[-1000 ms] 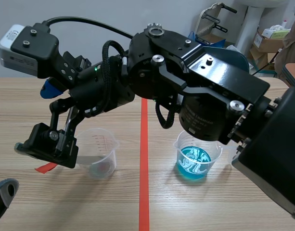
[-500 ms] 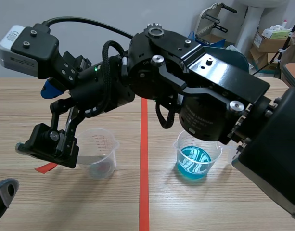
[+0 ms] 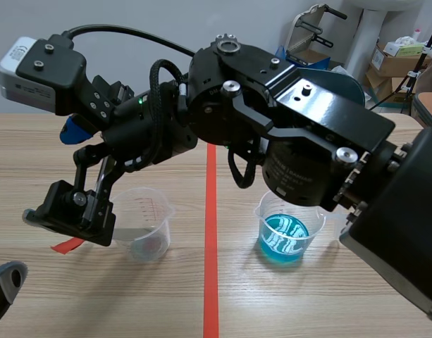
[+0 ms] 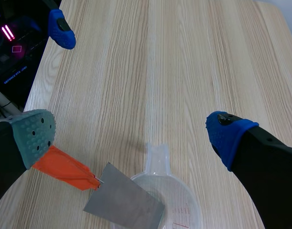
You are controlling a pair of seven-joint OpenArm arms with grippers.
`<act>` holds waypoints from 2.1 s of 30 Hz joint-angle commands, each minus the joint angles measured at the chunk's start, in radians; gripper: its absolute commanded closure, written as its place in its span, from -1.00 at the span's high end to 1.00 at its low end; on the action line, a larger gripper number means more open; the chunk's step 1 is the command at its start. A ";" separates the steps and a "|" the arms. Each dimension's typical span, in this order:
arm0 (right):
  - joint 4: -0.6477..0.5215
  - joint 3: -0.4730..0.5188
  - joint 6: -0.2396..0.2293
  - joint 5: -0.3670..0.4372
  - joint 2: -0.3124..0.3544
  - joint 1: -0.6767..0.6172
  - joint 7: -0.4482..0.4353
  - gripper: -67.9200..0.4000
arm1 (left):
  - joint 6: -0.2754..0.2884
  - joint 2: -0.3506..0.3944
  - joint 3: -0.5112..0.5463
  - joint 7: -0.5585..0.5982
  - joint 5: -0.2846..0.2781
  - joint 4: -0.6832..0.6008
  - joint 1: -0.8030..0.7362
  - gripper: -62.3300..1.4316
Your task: Do the redox reaction experiment
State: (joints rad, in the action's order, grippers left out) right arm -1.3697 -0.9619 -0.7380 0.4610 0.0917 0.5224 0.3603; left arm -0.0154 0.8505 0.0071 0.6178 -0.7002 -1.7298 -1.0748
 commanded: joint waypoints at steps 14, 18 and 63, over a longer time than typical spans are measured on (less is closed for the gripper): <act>-0.012 0.003 -0.008 0.011 0.000 0.020 -0.008 1.00 | 0.003 -0.008 -0.005 0.014 0.005 -0.018 -0.002 1.00; -0.012 0.003 -0.008 0.010 0.000 0.021 -0.007 1.00 | 0.003 -0.008 -0.005 0.014 0.005 -0.018 -0.002 1.00; -0.161 0.161 0.195 -0.031 0.187 -0.230 -0.253 1.00 | 0.003 -0.008 -0.005 0.014 0.005 -0.018 -0.003 1.00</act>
State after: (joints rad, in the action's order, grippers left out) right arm -1.4918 -0.8181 -0.5522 0.4168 0.2676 0.2840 0.1307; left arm -0.0158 0.8505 0.0071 0.6182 -0.7002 -1.7298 -1.0748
